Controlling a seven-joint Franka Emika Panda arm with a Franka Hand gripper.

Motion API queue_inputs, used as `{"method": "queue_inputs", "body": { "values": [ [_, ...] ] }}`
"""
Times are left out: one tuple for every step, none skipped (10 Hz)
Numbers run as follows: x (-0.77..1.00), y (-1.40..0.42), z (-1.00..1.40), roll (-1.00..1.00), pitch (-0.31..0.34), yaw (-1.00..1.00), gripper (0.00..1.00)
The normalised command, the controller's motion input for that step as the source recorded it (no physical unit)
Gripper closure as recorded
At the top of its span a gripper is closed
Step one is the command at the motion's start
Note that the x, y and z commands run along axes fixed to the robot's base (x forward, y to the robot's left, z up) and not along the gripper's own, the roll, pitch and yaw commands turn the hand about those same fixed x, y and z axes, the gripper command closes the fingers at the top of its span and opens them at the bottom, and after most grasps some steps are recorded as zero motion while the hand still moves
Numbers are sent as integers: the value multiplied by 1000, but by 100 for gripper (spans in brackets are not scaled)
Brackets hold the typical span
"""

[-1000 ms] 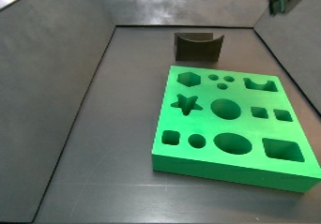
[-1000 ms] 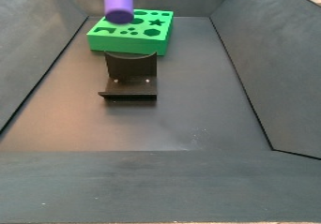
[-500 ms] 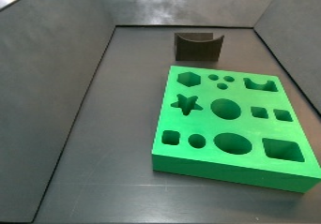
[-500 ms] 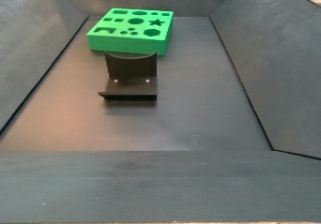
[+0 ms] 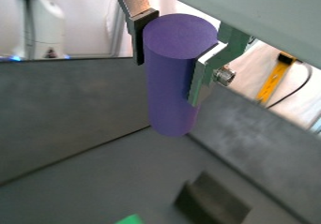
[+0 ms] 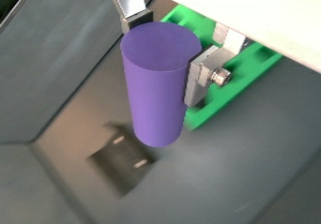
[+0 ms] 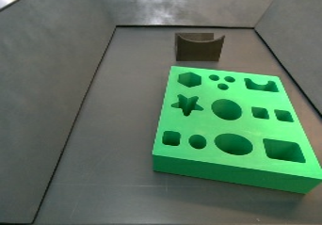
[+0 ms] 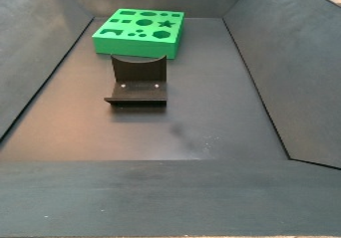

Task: Pick up the round object. Move up. Place the round object on the fixture. Regrasp the round object. Move to above the board. Insert the round object.
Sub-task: Move to above the board, then insert the round object.

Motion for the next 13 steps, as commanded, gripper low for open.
{"method": "queue_inputs", "body": {
  "values": [
    [-467,-499,253,-1000,-88,-72,100],
    [-285,-268,133,-1000,-81,-75,100],
    [-154,-115,64,-1000,-70,-75,100],
    [-117,-80,54,-1000,-76,-80,100],
    [-87,-26,20,-816,-70,-58,100],
    [-68,-7,11,-596,-62,-42,100],
    [-56,4,11,-410,-49,-28,100],
    [-36,5,-1,-243,-37,-17,100],
    [720,-131,-349,0,-107,-251,100],
    [826,-123,-371,0,-106,-226,100],
    [634,-89,-200,17,-41,-169,100],
    [0,-20,9,77,24,0,100],
    [331,-60,-106,16,0,-89,100]
  ]
}}
